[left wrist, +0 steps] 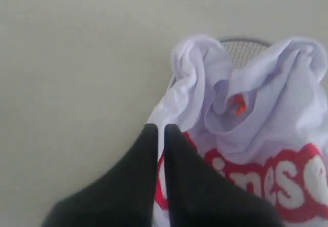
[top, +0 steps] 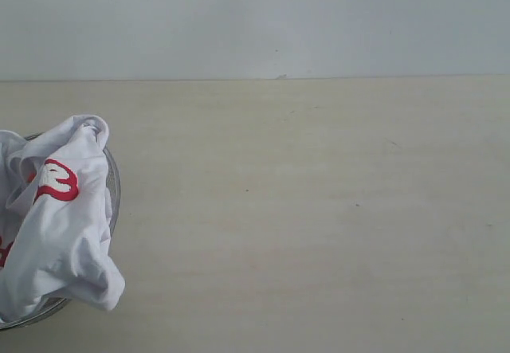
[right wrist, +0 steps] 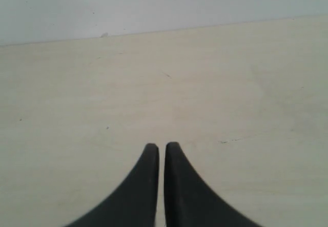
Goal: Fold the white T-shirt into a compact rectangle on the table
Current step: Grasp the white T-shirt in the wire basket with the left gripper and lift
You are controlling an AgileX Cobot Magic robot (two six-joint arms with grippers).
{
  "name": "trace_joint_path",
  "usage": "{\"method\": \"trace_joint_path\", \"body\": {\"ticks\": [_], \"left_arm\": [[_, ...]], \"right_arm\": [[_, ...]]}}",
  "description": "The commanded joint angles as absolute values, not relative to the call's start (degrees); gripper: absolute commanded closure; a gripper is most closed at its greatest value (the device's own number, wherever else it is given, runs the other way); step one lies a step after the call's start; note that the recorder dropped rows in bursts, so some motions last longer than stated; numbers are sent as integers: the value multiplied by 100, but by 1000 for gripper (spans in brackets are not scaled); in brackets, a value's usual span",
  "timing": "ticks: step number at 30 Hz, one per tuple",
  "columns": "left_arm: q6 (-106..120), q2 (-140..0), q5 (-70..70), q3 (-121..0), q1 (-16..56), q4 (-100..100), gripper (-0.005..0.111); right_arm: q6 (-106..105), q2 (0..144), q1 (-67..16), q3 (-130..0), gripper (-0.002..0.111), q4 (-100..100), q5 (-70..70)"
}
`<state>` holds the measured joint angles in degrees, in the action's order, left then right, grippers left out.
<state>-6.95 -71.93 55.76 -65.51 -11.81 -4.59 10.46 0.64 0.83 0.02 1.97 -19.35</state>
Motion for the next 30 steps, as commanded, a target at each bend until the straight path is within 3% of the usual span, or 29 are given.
{"method": "trace_joint_path", "body": {"ticks": [1, 4, 8, 10, 12, 30], "left_arm": [[-506, -7656, 5853, -6503, -1227, -374, 102], [-491, -7955, 5729, -6491, -1227, -248, 91], [-383, -8395, 5696, -6491, -1227, -142, 58], [-383, -8613, 5671, -6482, -1227, -170, 35], [-340, -8788, 5643, -6482, -1227, -168, 27], [0, -10290, 5159, -6482, -1227, -82, 33]], "right_arm": [[1018, 58, 81, 0, 108, 211, -1909], [1018, 58, 81, 0, 108, 211, -1909], [1018, 58, 81, 0, 108, 211, -1909], [1018, 58, 81, 0, 108, 211, -1909], [1018, 58, 81, 0, 108, 211, -1909], [1018, 58, 81, 0, 108, 211, -1909]]}}
